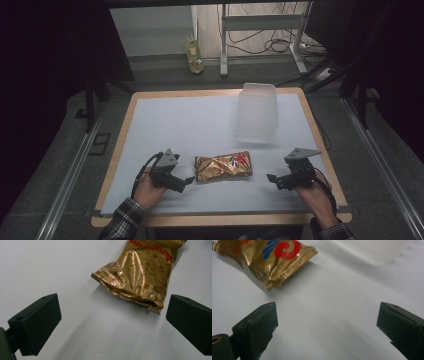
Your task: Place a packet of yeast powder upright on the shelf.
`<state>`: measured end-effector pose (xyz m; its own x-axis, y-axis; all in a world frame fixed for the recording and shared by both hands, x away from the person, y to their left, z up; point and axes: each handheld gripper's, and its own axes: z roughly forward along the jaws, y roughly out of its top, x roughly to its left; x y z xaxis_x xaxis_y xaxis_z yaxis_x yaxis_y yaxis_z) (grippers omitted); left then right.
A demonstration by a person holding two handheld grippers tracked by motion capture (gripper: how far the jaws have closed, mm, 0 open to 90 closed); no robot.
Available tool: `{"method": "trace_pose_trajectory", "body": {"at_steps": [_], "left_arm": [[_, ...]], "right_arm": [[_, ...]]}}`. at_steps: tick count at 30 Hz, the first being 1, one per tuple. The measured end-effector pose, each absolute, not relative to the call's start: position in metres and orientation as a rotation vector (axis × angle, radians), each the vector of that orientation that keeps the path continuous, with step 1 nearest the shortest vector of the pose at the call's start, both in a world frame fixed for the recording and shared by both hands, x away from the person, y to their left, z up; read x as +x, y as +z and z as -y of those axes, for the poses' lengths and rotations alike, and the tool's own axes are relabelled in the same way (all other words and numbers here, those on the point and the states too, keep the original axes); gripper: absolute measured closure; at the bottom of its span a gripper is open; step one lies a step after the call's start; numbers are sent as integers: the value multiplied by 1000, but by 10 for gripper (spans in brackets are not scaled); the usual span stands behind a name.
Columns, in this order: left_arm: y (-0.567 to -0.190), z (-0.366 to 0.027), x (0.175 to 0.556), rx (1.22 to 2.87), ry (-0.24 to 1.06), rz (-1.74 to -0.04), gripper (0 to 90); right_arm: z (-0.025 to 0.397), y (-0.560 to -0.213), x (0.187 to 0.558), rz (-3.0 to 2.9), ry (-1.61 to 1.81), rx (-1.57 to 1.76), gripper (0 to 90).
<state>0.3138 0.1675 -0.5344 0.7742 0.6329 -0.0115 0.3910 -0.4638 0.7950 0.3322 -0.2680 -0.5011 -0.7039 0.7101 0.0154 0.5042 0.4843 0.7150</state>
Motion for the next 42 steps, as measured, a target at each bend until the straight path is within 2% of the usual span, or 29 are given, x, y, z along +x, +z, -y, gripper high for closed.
{"method": "trace_pose_trajectory", "body": {"at_steps": [17,25,27,28,29,38,39,42], "left_arm": [[-531,-167,316,2092,328,-794,32],[-525,-162,310,2117,363,-745,202],[-524,-161,309,2113,367,-737,219],[-522,-161,308,2109,362,-729,243],[-519,-160,307,2097,357,-713,312],[-516,-156,304,2106,359,-669,459],[-515,-155,304,2101,353,-666,519],[-514,-154,304,2099,338,-668,576]], "right_arm": [[264,-507,333,-2482,1007,1012,40],[263,-507,332,-2485,1009,1013,40],[263,-507,332,-2486,1007,1009,41],[263,-507,332,-2486,1007,1006,41],[263,-507,332,-2486,1005,1004,41],[259,-509,331,-2493,980,960,41],[258,-510,331,-2498,976,954,41],[258,-509,331,-2494,973,953,41]]}}
